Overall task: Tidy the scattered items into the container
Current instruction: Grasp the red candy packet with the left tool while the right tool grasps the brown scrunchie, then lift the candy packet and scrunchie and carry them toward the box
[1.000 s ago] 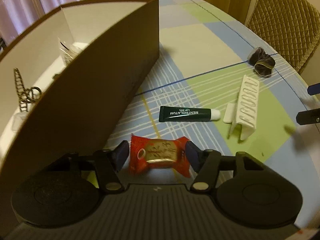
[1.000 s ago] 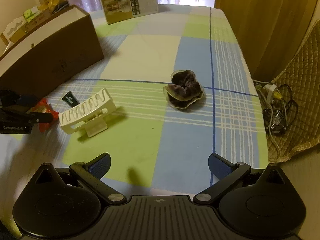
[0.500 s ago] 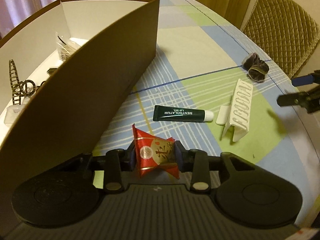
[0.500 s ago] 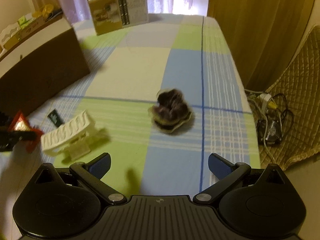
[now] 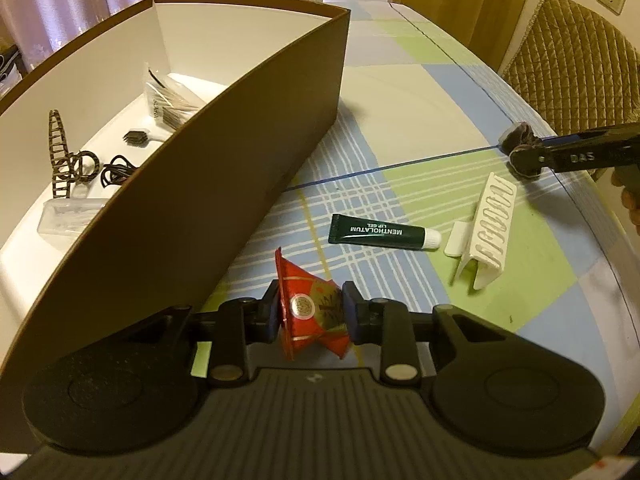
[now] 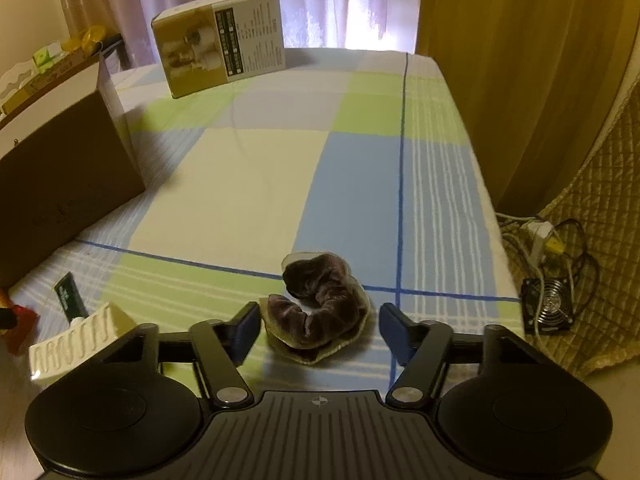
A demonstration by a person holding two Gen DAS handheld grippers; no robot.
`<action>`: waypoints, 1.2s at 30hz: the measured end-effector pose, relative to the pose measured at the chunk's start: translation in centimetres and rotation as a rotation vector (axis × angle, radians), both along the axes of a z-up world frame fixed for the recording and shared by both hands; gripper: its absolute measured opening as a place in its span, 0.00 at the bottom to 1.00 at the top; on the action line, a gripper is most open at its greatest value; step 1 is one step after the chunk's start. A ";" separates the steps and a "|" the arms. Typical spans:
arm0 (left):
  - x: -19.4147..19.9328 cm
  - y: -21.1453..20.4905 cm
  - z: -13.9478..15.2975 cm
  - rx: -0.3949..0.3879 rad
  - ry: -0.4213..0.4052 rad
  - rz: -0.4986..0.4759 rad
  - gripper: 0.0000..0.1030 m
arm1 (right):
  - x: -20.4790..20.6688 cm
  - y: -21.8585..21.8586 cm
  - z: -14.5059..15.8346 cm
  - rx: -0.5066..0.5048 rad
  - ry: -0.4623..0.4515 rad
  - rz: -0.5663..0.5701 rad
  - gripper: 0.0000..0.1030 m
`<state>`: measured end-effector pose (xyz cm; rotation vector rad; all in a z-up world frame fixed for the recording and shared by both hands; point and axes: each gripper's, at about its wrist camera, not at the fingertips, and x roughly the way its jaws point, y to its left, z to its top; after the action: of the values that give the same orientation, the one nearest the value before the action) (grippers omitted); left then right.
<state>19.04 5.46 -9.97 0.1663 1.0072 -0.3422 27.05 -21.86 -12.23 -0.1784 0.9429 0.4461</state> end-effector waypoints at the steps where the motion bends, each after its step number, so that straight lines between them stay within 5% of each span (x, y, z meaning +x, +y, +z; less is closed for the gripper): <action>1: -0.1 0.1 0.0 0.001 0.000 0.004 0.25 | 0.1 0.1 -0.2 -0.010 0.006 0.003 0.42; 4: -0.3 0.3 0.1 -0.001 0.001 0.016 0.25 | -0.3 -0.2 0.0 -0.008 0.001 0.016 0.25; 7: -0.6 0.5 0.3 -0.007 0.004 0.026 0.25 | -1.1 -0.7 0.5 0.000 0.017 0.015 0.21; 25: -3.3 0.7 1.3 -0.043 0.005 0.032 0.17 | -9.1 -2.8 3.9 0.101 0.075 0.028 0.21; 36: -5.6 1.8 2.7 -0.051 0.005 0.072 0.17 | -11.3 -0.9 5.8 0.121 0.077 0.133 0.21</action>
<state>13.46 7.29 -7.26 0.0831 1.0059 -0.3026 15.73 -22.73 -6.46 -0.1148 0.9796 0.6349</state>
